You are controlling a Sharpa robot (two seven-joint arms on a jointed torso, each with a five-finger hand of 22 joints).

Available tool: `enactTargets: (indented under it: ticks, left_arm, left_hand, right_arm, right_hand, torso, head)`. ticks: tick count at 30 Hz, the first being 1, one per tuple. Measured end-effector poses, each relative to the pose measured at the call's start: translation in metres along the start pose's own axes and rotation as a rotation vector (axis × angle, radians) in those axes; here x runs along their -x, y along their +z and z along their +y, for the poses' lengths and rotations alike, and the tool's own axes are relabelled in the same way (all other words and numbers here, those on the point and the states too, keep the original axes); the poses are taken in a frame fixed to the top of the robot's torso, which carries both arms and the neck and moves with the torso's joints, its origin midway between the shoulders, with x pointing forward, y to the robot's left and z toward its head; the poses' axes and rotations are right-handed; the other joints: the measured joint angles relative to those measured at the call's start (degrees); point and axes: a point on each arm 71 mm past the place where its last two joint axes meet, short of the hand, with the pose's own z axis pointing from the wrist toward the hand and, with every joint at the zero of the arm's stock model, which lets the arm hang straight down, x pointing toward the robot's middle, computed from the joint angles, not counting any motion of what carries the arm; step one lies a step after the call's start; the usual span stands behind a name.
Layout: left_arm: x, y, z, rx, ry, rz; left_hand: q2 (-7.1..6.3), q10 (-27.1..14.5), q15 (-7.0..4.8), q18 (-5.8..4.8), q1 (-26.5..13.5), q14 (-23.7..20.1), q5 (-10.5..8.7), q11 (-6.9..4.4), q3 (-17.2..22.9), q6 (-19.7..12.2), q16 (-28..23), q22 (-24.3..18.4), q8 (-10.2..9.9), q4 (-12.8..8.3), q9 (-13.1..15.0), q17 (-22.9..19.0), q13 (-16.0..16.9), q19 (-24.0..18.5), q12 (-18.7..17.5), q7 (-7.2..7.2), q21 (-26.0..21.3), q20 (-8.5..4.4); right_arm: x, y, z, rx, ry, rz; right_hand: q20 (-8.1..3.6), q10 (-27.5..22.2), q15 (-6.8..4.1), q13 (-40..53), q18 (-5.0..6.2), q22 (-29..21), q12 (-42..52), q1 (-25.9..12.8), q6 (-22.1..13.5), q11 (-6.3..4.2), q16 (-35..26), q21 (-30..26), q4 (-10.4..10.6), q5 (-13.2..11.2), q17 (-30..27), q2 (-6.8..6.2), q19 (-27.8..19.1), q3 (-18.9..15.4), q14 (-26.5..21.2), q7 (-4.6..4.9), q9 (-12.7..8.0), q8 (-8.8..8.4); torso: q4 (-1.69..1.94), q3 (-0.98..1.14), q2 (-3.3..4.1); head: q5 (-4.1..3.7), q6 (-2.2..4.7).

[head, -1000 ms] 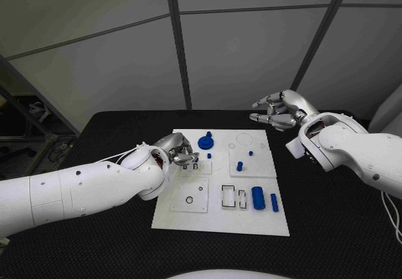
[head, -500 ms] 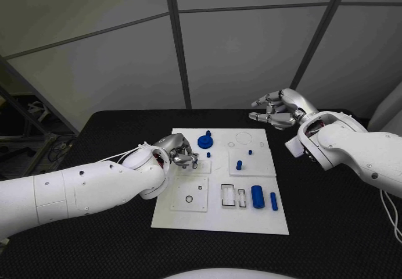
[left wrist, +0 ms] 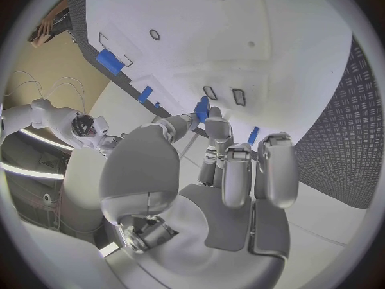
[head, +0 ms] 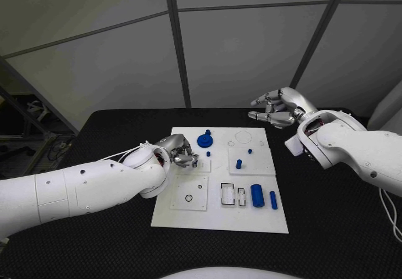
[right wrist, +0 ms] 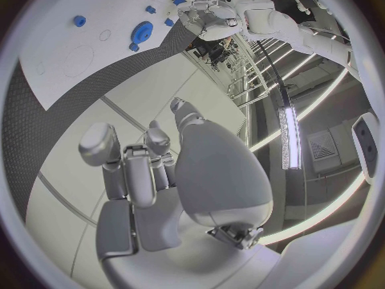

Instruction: Assemble the parts on the task board

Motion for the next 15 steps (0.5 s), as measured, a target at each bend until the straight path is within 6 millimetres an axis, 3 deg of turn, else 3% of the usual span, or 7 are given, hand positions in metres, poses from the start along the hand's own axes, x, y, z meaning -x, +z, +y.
enactTargets:
  ticks: [15]
  left_arm:
    - [-0.0022,0.0021,-0.0002,0.003,0.015,0.023]
  left_hand:
    - [0.02,0.0,0.02,-0.08,0.01,0.01,0.15,0.0,0.06,-0.01,0.0,0.0,-0.04,-0.07,0.03,0.0,-0.01,0.0,0.0,0.01,0.0,0.0]
  right_arm:
    - [-0.0004,0.0003,0.0002,0.001,-0.001,0.001]
  right_hand:
    - [0.0,0.0,0.0,0.0,0.0,0.0,0.0,0.0,0.0,0.0,0.0,0.0,0.0,0.0,-0.01,0.0,0.0,0.0,0.0,0.0,0.01,0.0]
  torso:
    - [0.04,-0.01,-0.01]
  head:
    - [-0.05,-0.31]
